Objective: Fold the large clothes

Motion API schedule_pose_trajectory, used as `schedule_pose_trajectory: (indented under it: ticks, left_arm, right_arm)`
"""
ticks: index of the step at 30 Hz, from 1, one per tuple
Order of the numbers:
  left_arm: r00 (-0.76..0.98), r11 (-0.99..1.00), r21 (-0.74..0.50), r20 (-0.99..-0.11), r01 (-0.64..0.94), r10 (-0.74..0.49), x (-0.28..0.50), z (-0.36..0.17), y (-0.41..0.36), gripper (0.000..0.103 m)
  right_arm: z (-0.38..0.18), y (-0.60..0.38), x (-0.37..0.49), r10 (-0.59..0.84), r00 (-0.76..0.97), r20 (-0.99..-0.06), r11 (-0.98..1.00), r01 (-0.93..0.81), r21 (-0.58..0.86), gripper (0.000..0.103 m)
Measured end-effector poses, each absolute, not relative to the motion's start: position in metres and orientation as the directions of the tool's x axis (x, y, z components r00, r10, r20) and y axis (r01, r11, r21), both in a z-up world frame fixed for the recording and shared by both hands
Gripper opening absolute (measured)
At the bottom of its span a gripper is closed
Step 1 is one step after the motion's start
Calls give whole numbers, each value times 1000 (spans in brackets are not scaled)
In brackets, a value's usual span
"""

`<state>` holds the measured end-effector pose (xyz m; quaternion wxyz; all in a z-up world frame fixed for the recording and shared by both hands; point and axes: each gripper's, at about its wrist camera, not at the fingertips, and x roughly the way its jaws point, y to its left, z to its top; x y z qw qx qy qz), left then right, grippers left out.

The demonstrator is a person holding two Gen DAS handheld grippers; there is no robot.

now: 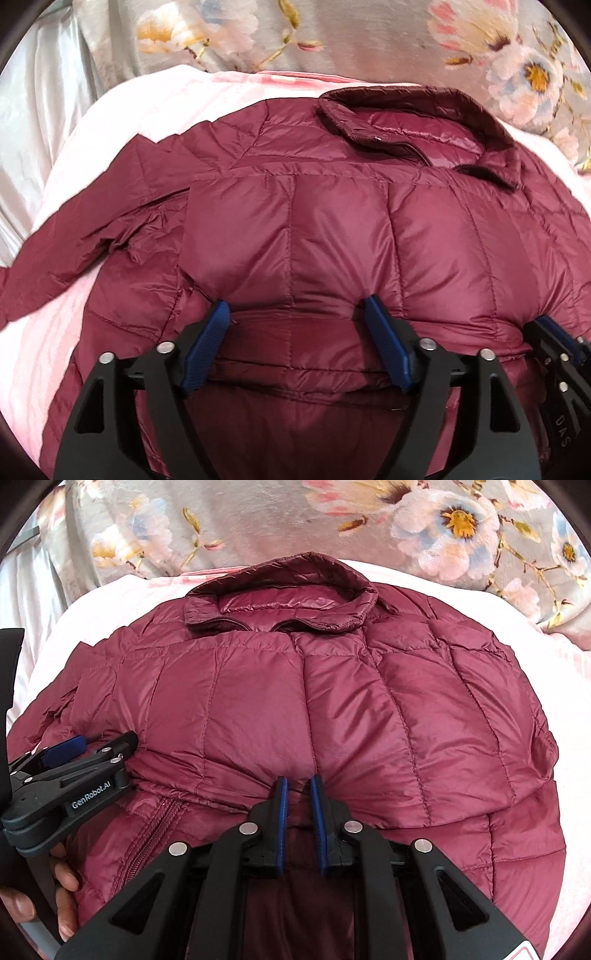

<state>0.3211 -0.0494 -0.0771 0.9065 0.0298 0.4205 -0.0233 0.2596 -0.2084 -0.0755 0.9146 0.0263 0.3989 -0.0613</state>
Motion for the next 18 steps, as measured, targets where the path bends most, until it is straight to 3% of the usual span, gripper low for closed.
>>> schedule_pose_trajectory:
  ticks: [5,8,10,14,18]
  left_arm:
    - [645,985,-172,-750,26,-148,309,-53,0,81]
    - [673,970,-237,-728,-62,-134,290,-29,63,85]
    - [690,959,-228,-722,-169,-50,278,-20,119,89]
    - [615,878,-184,-775,-442,148,266,-29,249,89]
    - [531,742,-210,-818,-636,224,252,-47,348,87]
  right_arm:
    - [-71,-214,253,-68,687,-723,990,137,37,15]
    - [-55,-211,224,-74,715,-695,988,146,45,28]
    - [-49,-207,204,-69,729,-681,989,141,52,49]
    - [-54,-198,172,-55,713,-699,991,123,48,50]
    - [-69,-192,157,-48,694,-718,991,125,54,51]
